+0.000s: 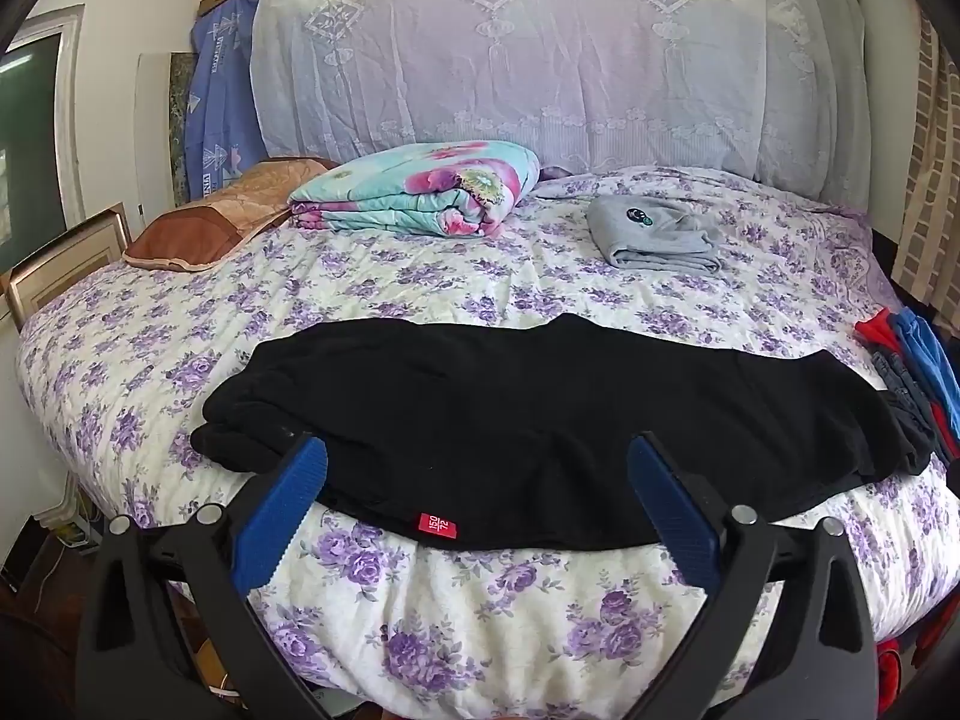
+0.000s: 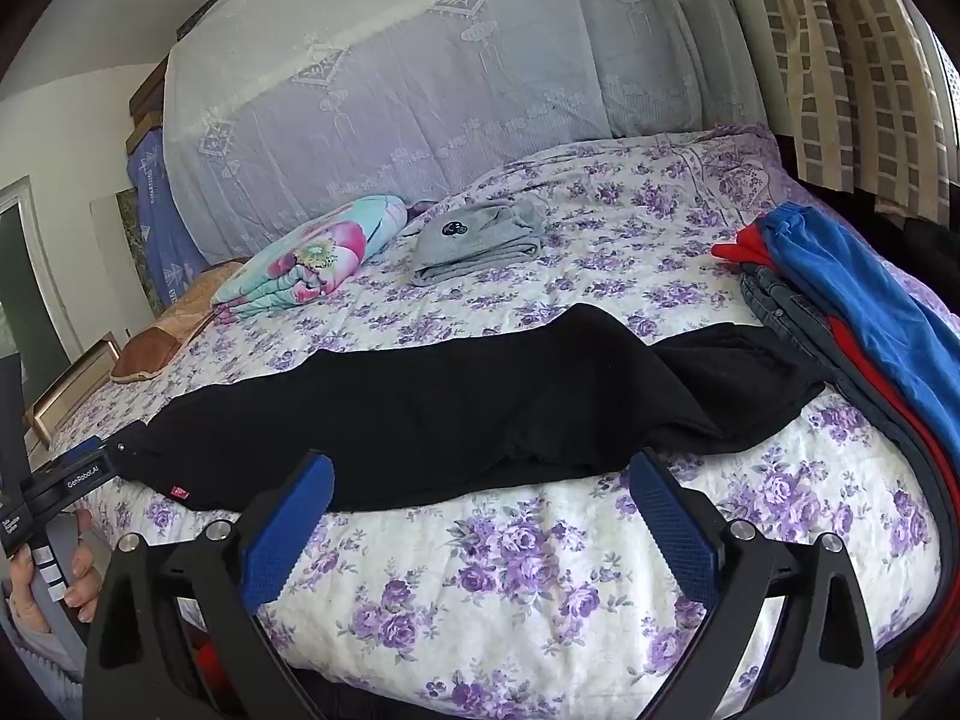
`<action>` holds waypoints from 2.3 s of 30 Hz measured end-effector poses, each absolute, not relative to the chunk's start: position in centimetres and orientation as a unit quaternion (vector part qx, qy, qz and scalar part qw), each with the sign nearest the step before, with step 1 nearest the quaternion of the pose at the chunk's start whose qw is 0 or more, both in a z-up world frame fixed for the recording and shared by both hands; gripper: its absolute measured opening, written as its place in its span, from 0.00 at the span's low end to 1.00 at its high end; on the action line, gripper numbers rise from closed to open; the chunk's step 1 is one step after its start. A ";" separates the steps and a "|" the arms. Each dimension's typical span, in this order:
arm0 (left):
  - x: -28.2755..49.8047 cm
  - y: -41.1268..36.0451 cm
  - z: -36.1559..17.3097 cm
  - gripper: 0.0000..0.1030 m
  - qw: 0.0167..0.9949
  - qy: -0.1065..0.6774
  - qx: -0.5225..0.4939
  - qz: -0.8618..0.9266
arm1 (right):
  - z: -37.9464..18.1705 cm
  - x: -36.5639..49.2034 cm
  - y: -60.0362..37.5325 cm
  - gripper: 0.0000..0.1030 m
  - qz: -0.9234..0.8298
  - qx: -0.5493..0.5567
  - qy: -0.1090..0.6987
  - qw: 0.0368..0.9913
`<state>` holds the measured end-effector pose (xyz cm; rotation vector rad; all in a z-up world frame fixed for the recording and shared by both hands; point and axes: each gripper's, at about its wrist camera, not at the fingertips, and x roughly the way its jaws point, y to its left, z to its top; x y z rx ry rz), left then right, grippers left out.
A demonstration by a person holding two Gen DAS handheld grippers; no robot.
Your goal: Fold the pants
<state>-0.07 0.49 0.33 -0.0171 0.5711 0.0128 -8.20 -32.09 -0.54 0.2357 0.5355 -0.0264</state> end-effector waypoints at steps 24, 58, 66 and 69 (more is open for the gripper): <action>0.1 1.9 -0.8 0.95 0.958 0.286 -0.013 0.010 | -0.7 -8.3 -32.6 0.96 -0.019 0.128 0.260 0.957; 1.1 2.7 -1.3 0.95 0.953 0.301 -0.015 0.017 | -0.6 -8.1 -33.2 0.96 -0.028 0.144 0.262 0.954; 1.2 2.9 -1.3 0.95 0.953 0.301 -0.014 0.017 | -0.7 -8.1 -33.3 0.96 -0.029 0.144 0.263 0.953; 1.3 3.0 -1.3 0.95 0.953 0.302 -0.014 0.016 | -0.7 -8.1 -33.3 0.96 -0.030 0.144 0.263 0.954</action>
